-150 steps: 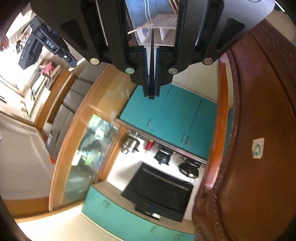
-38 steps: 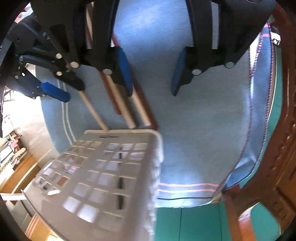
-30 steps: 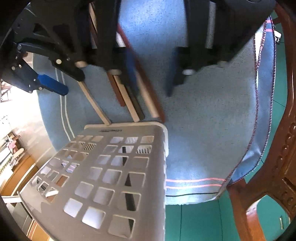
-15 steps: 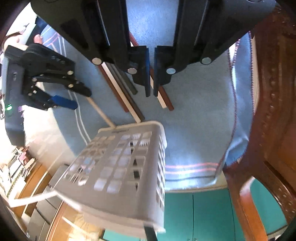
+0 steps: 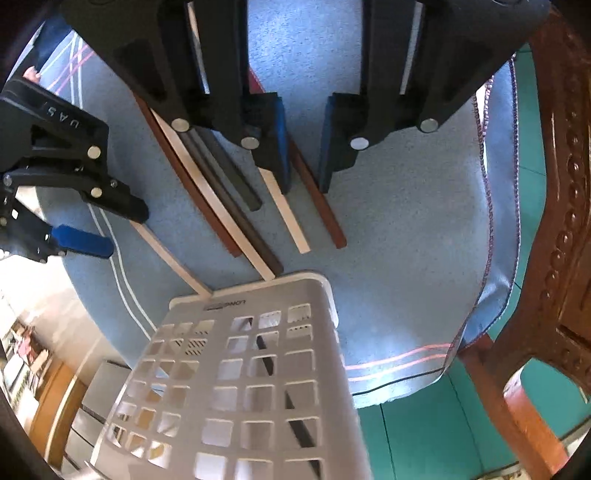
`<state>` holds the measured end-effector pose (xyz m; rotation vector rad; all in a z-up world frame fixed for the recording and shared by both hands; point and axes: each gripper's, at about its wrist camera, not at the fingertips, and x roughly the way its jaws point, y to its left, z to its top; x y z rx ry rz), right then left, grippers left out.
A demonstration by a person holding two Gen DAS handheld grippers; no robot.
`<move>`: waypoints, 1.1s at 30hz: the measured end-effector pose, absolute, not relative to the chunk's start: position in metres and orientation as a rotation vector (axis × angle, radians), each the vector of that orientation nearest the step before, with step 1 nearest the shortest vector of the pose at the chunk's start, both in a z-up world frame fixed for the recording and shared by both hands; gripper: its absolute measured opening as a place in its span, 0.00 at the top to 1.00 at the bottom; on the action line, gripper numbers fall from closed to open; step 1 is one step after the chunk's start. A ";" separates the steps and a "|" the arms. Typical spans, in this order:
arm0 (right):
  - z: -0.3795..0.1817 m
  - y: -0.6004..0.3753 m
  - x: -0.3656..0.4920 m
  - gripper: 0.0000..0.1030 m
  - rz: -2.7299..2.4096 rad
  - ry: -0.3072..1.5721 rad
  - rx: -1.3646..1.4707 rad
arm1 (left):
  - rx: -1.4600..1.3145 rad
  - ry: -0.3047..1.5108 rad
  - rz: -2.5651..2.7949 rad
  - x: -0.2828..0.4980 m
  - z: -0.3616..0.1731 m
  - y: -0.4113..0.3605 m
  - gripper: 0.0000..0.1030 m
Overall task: Organize utensils
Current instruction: 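Grasp a light wooden chopstick with the right tool while the left tool grasps a reddish-brown one, then raise both chopsticks over the white holder and open both tools to drop them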
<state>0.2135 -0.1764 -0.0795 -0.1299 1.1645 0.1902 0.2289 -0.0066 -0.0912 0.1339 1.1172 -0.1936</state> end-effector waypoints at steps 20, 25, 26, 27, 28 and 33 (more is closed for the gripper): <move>-0.079 -0.134 0.241 0.77 0.259 1.109 -0.156 | 0.083 1.117 -0.150 0.256 -0.091 0.015 0.74; -0.076 -0.126 0.236 0.94 0.286 1.096 -0.160 | 0.084 1.113 -0.165 0.257 -0.086 0.008 0.92; -0.074 -0.127 0.234 0.94 0.289 1.095 -0.149 | 0.083 1.108 -0.165 0.257 -0.086 0.006 0.93; -0.072 -0.131 0.230 0.94 0.293 1.088 -0.133 | 0.091 1.094 -0.162 0.256 -0.081 0.004 0.93; -0.067 -0.137 0.225 0.94 0.297 1.074 -0.123 | 0.095 1.080 -0.163 0.251 -0.074 0.004 0.93; -0.012 -0.162 0.202 0.94 0.360 0.946 -0.027 | 0.074 0.967 -0.202 0.239 -0.018 0.000 0.93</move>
